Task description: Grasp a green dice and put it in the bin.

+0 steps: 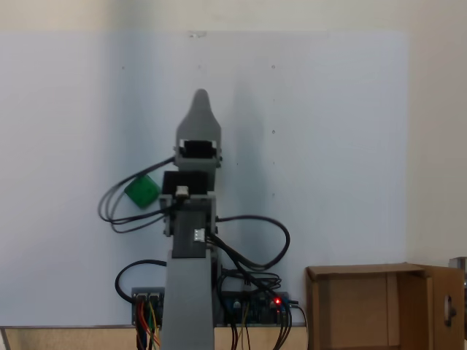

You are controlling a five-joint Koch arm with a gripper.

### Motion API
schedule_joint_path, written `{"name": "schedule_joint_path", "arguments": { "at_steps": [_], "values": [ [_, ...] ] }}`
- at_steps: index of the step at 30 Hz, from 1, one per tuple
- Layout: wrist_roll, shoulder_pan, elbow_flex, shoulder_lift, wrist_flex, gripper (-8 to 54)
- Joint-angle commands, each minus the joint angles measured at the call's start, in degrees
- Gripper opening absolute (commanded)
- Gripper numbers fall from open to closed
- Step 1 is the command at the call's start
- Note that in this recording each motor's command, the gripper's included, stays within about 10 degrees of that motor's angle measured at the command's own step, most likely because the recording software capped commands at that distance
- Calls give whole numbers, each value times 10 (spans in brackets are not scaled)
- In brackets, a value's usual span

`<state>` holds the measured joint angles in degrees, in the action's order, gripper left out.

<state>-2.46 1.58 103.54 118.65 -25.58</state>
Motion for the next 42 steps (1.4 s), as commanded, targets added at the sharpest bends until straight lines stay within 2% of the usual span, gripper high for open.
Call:
{"name": "schedule_joint_path", "arguments": {
  "at_steps": [1,10,20,26,42],
  "values": [
    [-11,17,-90,-1,-92,424],
    [-11,79,-343,-4,-373,422],
    [41,186,-362,4,-670,423],
    [58,279,-371,3,-686,423],
    [146,329,-363,-3,-693,423]
  ]
}}
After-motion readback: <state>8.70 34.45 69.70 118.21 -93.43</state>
